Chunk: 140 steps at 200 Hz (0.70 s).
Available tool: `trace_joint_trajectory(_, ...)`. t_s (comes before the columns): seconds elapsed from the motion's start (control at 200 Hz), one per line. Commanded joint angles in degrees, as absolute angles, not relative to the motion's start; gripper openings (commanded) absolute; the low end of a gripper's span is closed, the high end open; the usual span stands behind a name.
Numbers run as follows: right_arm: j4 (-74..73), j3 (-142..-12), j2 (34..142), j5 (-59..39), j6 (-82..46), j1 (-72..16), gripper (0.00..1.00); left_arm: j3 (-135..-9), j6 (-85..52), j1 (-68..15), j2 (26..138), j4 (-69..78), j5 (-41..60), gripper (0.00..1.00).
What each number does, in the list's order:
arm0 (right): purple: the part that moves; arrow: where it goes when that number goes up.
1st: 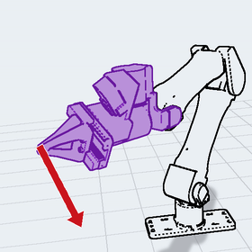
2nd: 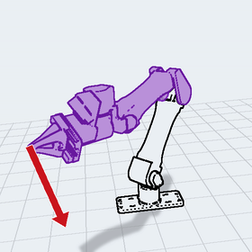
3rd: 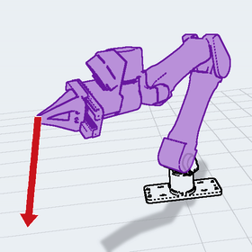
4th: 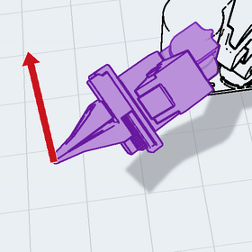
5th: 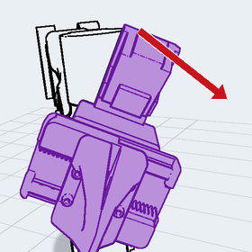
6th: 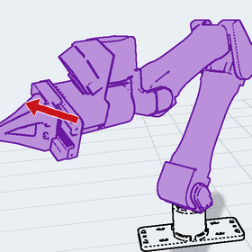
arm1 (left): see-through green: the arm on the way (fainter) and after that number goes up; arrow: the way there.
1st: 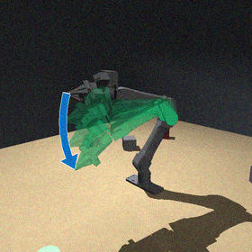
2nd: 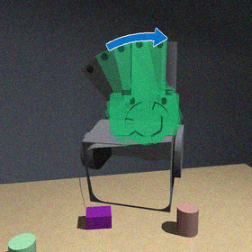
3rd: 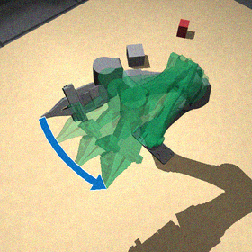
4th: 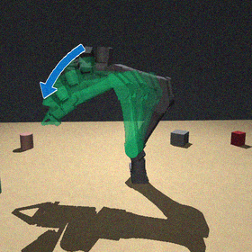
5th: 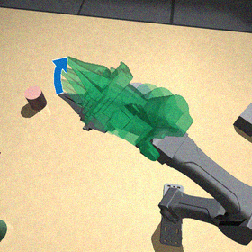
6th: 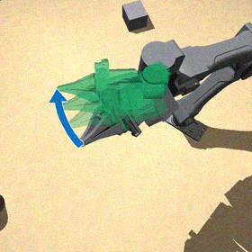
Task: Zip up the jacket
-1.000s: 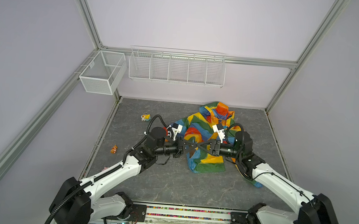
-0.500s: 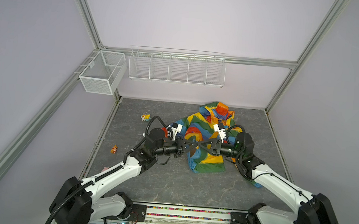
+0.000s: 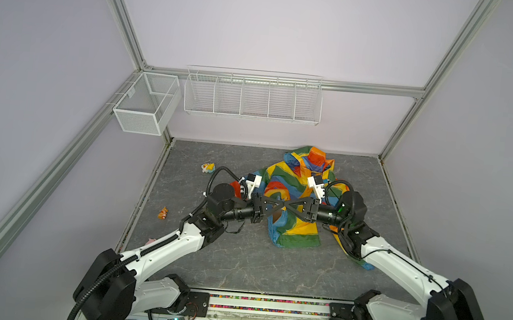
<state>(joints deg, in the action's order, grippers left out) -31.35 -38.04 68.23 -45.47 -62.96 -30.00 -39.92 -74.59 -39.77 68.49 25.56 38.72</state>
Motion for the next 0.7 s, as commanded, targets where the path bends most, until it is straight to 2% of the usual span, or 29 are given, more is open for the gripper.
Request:
trace_joint_trajectory(0.0, -30.58, -37.33, 65.9, -45.96, -62.86, -29.38, 0.5, -39.54, -75.06, -40.0, 68.74, 27.97, 39.75, 0.0)
trace_joint_trajectory(0.38, -28.74, -37.18, 65.08, -46.39, -62.36, -28.82, 0.44, -39.72, -74.78, -39.99, 68.97, 27.44, 39.64, 0.0)
trace_joint_trajectory(0.695, -28.83, -36.91, 65.78, -46.67, -61.99, -28.76, 0.34, -40.08, -74.79, -40.03, 69.34, 27.42, 39.81, 0.0)
